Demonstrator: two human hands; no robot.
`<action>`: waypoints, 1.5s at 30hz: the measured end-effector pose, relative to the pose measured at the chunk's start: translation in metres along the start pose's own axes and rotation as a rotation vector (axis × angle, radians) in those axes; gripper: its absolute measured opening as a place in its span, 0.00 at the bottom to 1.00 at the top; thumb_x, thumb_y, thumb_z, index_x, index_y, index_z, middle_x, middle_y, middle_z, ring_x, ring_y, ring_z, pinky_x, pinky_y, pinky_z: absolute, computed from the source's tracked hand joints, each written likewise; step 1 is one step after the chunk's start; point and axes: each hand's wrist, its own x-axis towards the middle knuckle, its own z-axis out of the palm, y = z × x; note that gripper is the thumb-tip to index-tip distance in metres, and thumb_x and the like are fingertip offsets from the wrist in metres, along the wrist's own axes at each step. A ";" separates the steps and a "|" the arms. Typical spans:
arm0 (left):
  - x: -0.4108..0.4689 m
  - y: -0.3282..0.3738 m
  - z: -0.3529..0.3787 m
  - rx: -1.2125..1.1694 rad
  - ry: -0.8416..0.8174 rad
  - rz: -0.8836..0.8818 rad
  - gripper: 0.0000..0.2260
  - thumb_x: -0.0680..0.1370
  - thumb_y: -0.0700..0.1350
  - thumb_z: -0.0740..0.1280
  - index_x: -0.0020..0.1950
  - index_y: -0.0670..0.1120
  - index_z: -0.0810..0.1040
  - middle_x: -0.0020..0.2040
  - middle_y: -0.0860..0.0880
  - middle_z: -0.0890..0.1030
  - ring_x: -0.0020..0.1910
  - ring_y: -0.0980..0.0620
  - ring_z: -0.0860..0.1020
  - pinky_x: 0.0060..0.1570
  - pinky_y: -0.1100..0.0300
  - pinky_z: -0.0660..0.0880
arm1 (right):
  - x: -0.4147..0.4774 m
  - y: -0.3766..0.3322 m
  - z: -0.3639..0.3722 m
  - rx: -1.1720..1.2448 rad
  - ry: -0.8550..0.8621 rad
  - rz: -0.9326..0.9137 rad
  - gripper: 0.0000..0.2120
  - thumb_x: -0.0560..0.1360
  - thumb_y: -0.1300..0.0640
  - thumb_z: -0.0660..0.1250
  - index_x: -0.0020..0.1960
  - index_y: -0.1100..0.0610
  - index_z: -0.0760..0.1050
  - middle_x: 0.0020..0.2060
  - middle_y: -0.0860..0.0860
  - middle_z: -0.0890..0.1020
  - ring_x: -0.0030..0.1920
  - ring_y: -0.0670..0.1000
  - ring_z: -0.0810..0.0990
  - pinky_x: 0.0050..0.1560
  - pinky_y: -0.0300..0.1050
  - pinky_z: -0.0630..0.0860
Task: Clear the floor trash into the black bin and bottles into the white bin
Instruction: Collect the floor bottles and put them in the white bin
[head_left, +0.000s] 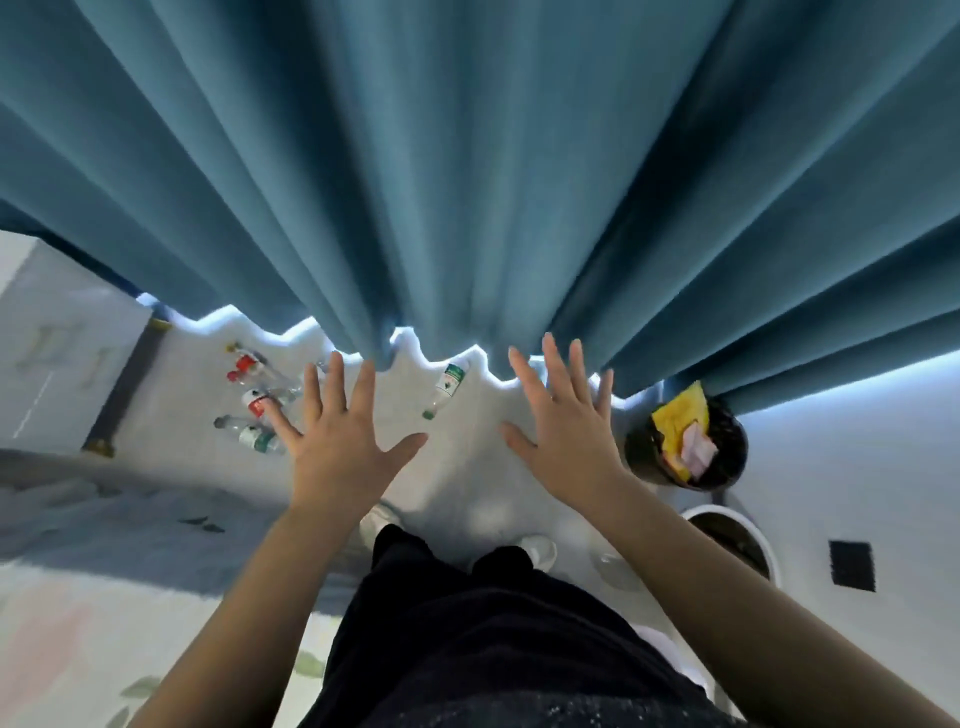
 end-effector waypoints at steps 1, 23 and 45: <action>0.001 -0.018 -0.002 -0.007 0.000 -0.019 0.43 0.70 0.72 0.60 0.78 0.53 0.51 0.79 0.47 0.49 0.78 0.44 0.44 0.69 0.31 0.41 | 0.008 -0.020 0.000 0.005 -0.003 -0.024 0.35 0.78 0.38 0.56 0.79 0.45 0.42 0.78 0.53 0.41 0.77 0.59 0.37 0.73 0.66 0.40; 0.039 -0.281 -0.033 -0.116 -0.027 -0.445 0.41 0.71 0.71 0.59 0.78 0.53 0.50 0.79 0.47 0.47 0.78 0.45 0.43 0.69 0.32 0.39 | 0.156 -0.290 0.051 0.077 -0.136 -0.324 0.36 0.78 0.39 0.59 0.79 0.45 0.46 0.79 0.52 0.44 0.78 0.58 0.40 0.73 0.65 0.40; 0.246 -0.440 0.144 -0.549 -0.350 -1.053 0.44 0.71 0.69 0.63 0.78 0.53 0.46 0.79 0.50 0.48 0.78 0.48 0.46 0.72 0.35 0.45 | 0.463 -0.455 0.244 -0.370 -0.615 -0.642 0.36 0.78 0.40 0.58 0.79 0.47 0.44 0.79 0.53 0.45 0.78 0.58 0.43 0.74 0.62 0.50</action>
